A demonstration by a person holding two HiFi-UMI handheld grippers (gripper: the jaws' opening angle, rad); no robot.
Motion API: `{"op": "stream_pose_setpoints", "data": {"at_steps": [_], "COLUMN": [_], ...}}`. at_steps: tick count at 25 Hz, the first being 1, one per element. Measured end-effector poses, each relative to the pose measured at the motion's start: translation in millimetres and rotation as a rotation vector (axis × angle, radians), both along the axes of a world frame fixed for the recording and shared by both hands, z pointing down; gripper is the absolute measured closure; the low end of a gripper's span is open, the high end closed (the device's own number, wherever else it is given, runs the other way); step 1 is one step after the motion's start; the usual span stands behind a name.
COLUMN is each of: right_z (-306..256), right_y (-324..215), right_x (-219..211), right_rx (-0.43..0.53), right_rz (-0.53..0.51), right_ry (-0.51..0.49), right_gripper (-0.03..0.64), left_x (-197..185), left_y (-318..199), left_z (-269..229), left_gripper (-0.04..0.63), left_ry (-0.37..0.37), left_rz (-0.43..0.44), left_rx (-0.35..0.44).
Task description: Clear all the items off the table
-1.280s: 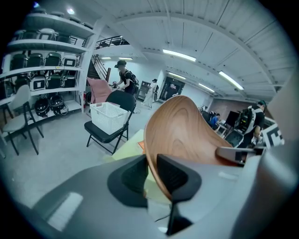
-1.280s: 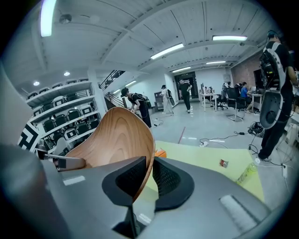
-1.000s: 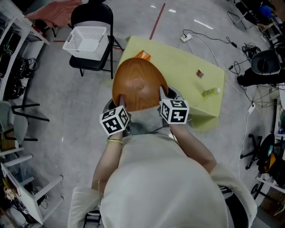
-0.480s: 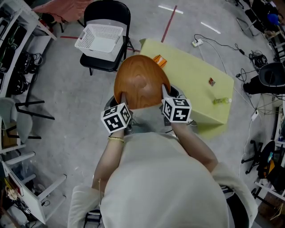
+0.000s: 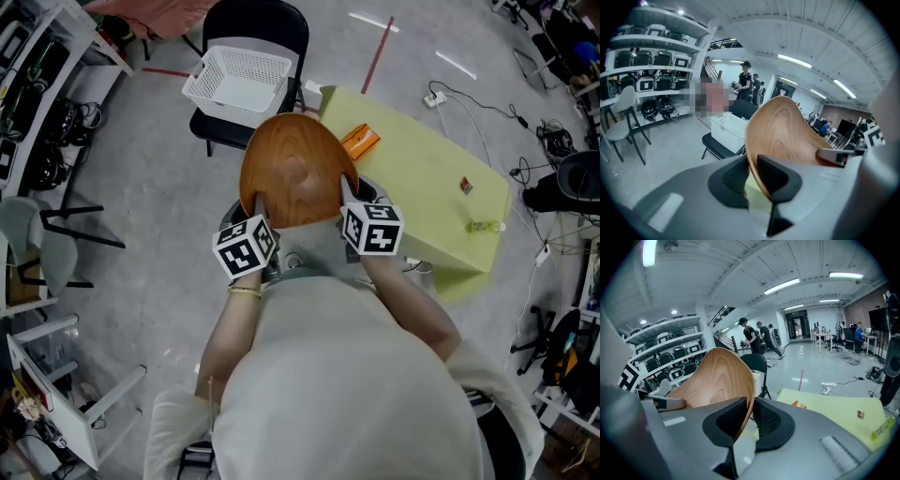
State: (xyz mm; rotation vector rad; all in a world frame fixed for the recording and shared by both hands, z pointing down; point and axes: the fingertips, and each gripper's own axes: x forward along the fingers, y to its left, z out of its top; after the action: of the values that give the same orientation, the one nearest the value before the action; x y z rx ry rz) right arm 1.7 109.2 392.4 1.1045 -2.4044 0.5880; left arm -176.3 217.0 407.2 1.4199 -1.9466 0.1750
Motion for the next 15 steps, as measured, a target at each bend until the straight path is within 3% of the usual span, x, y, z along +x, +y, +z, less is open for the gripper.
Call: {"op": "stream_pose_setpoints", "data": {"at_steps": [15], "right_z": [-2], "right_y": [3], "right_x": [-89], "right_rx": [0.004], "right_rz": [-0.110], "right_ry": [0.006], "right_gripper": [0.580], "left_x": [-74], "left_y": [23], "left_z": [8], "left_gripper": [0.534], "left_ry": [0.035], "left_rz": [-0.112], "left_rx": [0.000]}}
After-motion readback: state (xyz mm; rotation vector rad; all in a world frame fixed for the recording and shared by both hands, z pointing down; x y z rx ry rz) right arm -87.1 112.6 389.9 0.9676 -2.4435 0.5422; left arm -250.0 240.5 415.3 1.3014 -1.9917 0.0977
